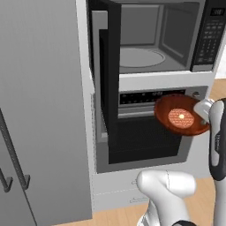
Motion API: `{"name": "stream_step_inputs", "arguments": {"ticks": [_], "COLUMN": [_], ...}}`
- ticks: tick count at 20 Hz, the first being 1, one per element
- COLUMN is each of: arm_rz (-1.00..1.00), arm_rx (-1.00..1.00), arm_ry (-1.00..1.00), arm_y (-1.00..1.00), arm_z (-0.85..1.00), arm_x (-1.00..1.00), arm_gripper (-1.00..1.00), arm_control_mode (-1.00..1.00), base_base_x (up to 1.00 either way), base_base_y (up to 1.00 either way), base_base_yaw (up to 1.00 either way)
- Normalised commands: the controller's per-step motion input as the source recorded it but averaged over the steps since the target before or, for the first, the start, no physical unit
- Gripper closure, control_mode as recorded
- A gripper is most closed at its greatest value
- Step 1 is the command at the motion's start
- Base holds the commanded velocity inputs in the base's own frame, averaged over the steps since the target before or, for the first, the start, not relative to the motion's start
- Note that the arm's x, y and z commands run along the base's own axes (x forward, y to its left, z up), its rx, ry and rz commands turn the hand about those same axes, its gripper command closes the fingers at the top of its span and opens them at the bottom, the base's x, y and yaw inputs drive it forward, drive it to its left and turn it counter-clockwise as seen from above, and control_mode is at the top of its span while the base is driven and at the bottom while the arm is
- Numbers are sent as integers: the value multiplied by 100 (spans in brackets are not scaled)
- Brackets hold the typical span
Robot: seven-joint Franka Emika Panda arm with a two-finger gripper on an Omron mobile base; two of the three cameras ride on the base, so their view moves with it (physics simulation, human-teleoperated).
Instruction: Open the microwave, place the bowl with waffle inside the microwave, then close the microwave door and turn it on.
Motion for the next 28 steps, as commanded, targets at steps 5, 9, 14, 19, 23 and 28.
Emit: {"name": "stream_step_inputs", "arguments": {"ticks": [5,9,14,19,23,28], "arm_rz": [-4,-8,-8,-12,-12,-11], "arm_rx": [10,11,12,8,0,-1], "arm_ry": [-12,-17,-27,-26,-1,14], "arm_y": [9,6,9,19,10,16], "arm_z": [86,53,29,37,50,52], "arm_x": [8,10,4,0,8,47], "arm_gripper": [100,100,100,100,100,100], "arm_control_mode": [-100,-100,-100,-100,-100,-100], "base_base_x": [0,0,0,0,0,0], "base_base_y": [0,0,0,0,0,0], "base_base_yaw": [0,0,0,0,0,0]}}
